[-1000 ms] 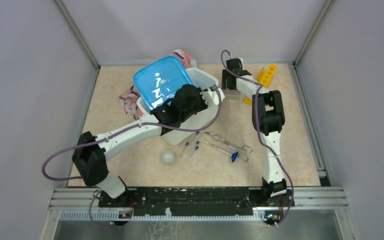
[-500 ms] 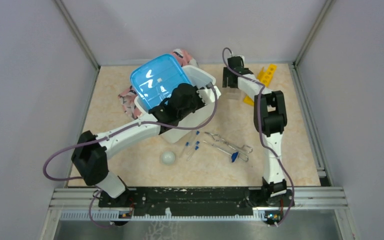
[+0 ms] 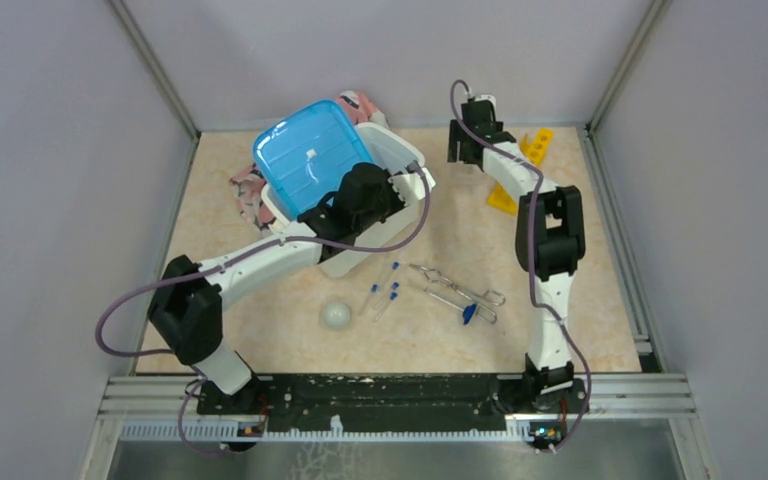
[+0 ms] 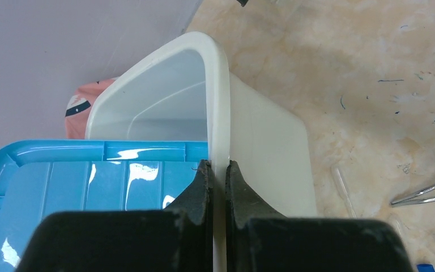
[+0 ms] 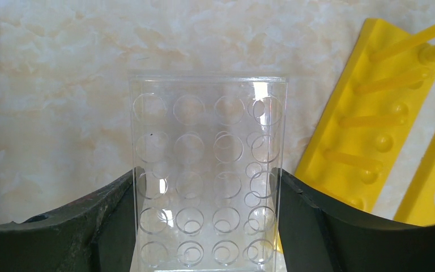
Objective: Organize the chemistry lab equipment
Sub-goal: Place the storage box at the center of the board.
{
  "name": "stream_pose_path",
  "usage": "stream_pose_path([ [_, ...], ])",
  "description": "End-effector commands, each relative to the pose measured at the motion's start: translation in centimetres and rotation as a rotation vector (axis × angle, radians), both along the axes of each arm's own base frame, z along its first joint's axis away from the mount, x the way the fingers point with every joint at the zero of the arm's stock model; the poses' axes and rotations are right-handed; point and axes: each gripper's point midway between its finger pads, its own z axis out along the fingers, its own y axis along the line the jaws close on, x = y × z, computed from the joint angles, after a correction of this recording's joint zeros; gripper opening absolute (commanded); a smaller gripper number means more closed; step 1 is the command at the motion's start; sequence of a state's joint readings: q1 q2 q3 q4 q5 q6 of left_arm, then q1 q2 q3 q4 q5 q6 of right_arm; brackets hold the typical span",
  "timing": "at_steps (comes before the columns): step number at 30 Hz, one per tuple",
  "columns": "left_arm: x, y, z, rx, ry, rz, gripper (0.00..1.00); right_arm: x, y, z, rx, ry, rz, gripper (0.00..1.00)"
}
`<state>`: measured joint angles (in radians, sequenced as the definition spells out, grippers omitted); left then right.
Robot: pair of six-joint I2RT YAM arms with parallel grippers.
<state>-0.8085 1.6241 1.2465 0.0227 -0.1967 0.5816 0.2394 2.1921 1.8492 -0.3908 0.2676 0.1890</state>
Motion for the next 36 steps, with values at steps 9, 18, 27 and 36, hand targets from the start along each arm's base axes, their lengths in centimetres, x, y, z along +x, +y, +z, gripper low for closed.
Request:
stream_pose_path([
  [9,0.2,-0.3,-3.9,0.002,0.122,-0.026,0.0,-2.1,-0.4,9.5,0.022,-0.172,0.006,0.38],
  [18,-0.8,-1.2,-5.0,-0.009,0.184,-0.08,0.0,-4.4,-0.3,12.6,0.025,-0.219,-0.004,0.38],
  [27,-2.2,-1.9,-4.7,-0.044,0.229,-0.139,0.0,-7.4,-1.6,16.2,0.03,-0.289,-0.064,0.38],
  [36,-3.4,-2.2,-4.5,-0.068,0.254,-0.167,0.06,-11.3,-4.1,17.4,0.02,-0.317,-0.156,0.39],
])
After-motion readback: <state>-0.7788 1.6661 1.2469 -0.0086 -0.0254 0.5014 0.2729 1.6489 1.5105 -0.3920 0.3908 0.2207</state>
